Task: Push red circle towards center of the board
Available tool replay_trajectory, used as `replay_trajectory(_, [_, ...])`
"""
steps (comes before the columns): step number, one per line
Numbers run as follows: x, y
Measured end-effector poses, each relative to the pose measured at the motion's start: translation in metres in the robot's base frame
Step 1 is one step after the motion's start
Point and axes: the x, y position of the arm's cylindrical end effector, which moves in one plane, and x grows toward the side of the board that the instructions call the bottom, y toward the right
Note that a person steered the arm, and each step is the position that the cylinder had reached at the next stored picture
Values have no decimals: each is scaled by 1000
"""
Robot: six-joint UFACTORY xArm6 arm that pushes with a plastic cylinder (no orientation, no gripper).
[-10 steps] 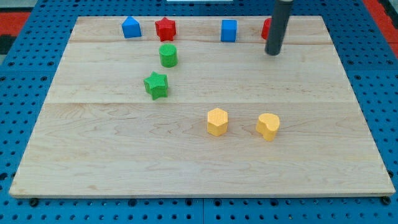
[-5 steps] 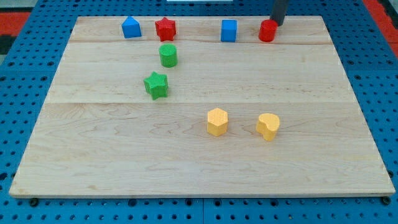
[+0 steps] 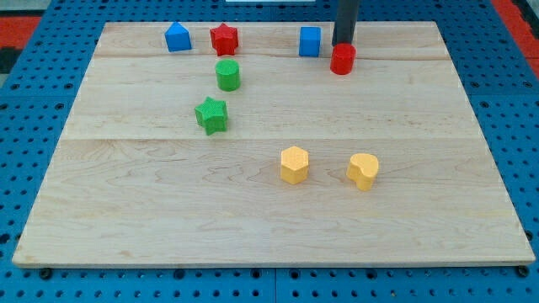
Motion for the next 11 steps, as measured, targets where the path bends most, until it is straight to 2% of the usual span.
replay_trajectory(2, [14, 8])
replay_trajectory(4, [66, -8])
replay_trajectory(6, [82, 21])
replay_trajectory(9, [150, -9])
replay_trajectory(11, [150, -63])
